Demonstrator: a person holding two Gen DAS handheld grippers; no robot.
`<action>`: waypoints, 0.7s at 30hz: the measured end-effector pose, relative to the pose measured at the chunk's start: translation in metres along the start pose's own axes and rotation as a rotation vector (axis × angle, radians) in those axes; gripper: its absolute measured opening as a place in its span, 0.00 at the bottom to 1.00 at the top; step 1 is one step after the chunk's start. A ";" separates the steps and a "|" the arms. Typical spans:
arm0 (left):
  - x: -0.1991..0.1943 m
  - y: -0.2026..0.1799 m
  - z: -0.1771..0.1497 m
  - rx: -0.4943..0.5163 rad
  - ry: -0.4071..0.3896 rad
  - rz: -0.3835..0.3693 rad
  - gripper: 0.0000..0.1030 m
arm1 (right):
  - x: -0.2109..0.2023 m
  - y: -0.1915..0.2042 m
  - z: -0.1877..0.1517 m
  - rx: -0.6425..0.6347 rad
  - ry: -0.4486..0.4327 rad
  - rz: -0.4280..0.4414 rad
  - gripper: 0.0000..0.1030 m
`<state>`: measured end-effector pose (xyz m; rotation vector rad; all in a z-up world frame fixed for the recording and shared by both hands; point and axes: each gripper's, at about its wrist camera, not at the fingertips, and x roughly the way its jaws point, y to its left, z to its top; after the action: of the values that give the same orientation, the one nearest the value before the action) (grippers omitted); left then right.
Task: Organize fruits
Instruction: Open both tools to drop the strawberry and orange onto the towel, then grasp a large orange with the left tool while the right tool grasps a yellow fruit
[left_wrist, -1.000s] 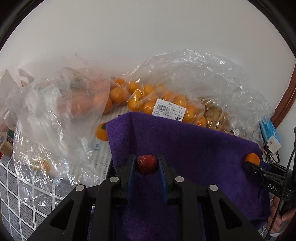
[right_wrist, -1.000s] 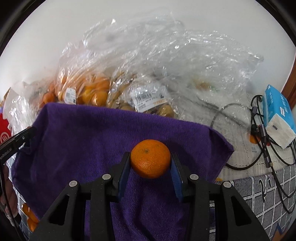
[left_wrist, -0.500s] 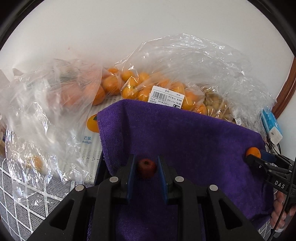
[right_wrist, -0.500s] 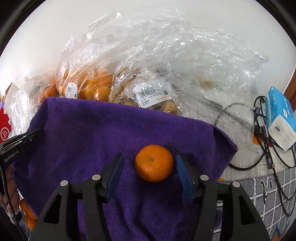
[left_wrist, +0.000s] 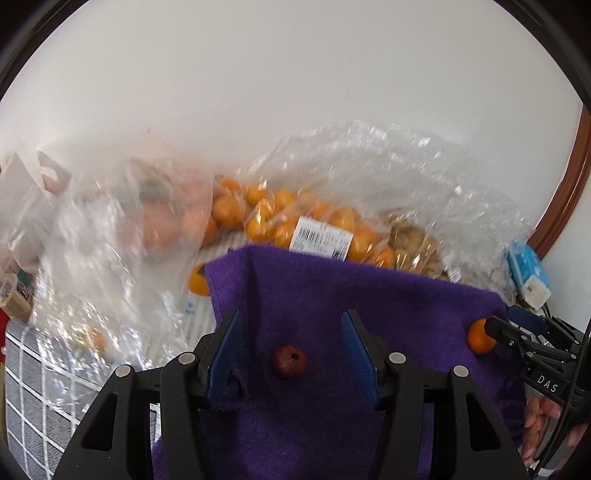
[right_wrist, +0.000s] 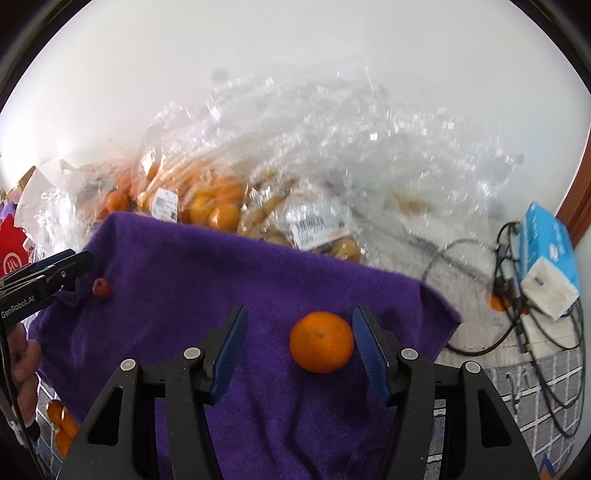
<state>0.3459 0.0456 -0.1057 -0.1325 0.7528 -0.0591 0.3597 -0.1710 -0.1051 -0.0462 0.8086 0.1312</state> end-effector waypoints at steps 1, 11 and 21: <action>-0.006 -0.002 0.003 0.008 -0.012 0.006 0.52 | -0.005 0.002 0.002 -0.002 -0.013 -0.014 0.57; -0.077 -0.029 0.023 0.042 -0.083 -0.036 0.50 | -0.076 0.018 -0.015 0.042 -0.029 0.041 0.57; -0.144 -0.012 -0.024 0.057 -0.073 -0.041 0.50 | -0.123 0.049 -0.097 -0.047 -0.042 0.033 0.47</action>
<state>0.2246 0.0457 -0.0239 -0.0955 0.6751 -0.1143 0.1992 -0.1438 -0.0824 -0.0744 0.7646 0.1824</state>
